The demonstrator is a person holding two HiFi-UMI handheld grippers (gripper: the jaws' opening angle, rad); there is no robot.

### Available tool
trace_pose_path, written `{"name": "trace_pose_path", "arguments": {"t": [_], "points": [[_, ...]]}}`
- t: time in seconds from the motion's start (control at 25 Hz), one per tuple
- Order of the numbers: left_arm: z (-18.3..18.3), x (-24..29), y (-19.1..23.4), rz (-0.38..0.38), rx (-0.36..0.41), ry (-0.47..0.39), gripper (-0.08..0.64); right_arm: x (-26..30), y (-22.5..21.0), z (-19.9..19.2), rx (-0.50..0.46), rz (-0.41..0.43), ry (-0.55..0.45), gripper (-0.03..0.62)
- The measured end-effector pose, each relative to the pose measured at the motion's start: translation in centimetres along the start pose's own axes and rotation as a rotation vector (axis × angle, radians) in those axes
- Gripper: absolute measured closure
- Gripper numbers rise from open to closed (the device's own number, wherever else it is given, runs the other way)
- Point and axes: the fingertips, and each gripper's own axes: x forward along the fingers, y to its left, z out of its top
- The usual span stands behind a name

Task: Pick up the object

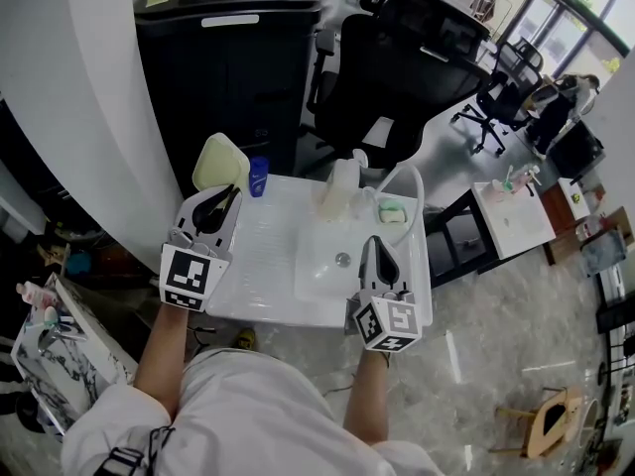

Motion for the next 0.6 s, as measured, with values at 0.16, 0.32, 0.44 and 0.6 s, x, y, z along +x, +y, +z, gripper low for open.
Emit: {"name": "trace_pose_path", "arguments": {"t": [0.16, 0.32, 0.44, 0.6], "points": [[-0.15, 0.14, 0.27, 0.000, -0.003, 0.000, 0.520, 0.27, 0.18, -0.05, -0.006, 0.001, 0.003, 0.588], [-0.30, 0.30, 0.25, -0.004, -0.004, 0.002, 0.520, 0.32, 0.06, 0.07, -0.004, -0.005, 0.001, 0.588], [-0.42, 0.44, 0.29, -0.005, -0.005, 0.002, 0.520, 0.42, -0.02, 0.05, -0.006, -0.011, -0.001, 0.588], [-0.66, 0.61, 0.48, -0.007, -0.007, 0.007, 0.520, 0.65, 0.02, 0.01, -0.007, -0.013, 0.002, 0.588]]}}
